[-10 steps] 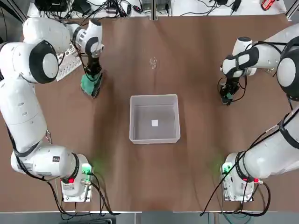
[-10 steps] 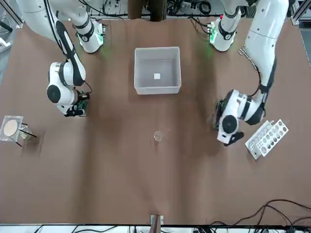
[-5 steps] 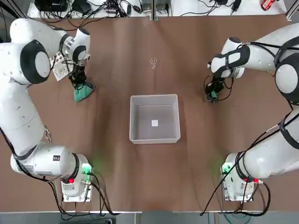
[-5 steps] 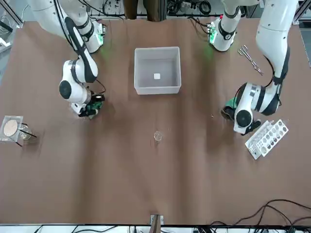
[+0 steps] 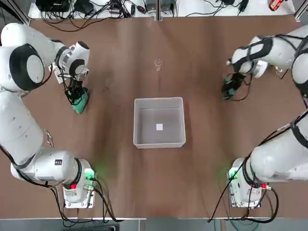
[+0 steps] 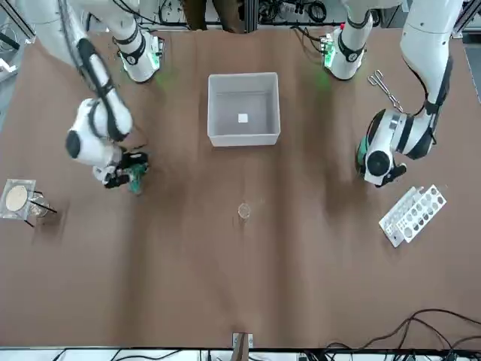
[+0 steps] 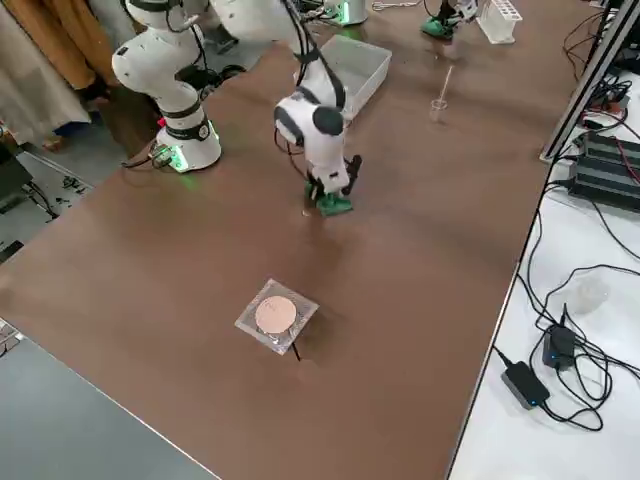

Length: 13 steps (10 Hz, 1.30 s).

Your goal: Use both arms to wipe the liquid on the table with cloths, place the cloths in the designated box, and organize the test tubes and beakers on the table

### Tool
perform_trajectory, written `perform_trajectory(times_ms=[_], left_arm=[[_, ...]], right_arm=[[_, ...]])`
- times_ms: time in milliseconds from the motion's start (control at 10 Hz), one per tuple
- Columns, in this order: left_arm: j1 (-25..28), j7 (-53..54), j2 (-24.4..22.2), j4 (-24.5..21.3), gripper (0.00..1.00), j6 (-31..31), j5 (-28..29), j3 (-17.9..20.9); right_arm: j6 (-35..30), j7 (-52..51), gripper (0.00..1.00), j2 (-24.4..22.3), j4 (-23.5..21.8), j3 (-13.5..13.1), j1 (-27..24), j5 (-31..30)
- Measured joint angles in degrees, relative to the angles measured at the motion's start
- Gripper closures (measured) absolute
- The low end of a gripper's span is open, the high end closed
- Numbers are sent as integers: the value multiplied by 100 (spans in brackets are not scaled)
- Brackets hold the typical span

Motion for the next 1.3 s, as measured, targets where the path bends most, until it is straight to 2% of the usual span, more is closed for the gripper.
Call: perform_trajectory(times_ms=[100,200,400,600,800,1000,1300], left_arm=[[-61,-319,17,54,97,41,-110,-276],[-122,-720,91,227,97,42,-296,-646],[-288,-1472,457,912,97,30,-529,-1151],[-290,-1841,919,1907,97,41,-633,-1458],[-260,-1899,1080,2805,97,-204,-918,-1846],[-181,-1920,820,3389,97,-1007,-1290,-2431],[-193,-1963,-180,3510,97,-2231,-2176,-3215]], right_arm=[[45,-413,94,316,393,-240,-299,-324],[-9,-557,96,487,662,-341,-394,-488],[-173,-559,96,537,753,-354,-298,-616],[-772,-223,96,548,821,-353,-17,-616],[-1286,405,96,546,824,-313,590,-409],[-1441,680,96,534,805,-289,1174,122],[-1449,817,96,528,790,-359,1294,262]])
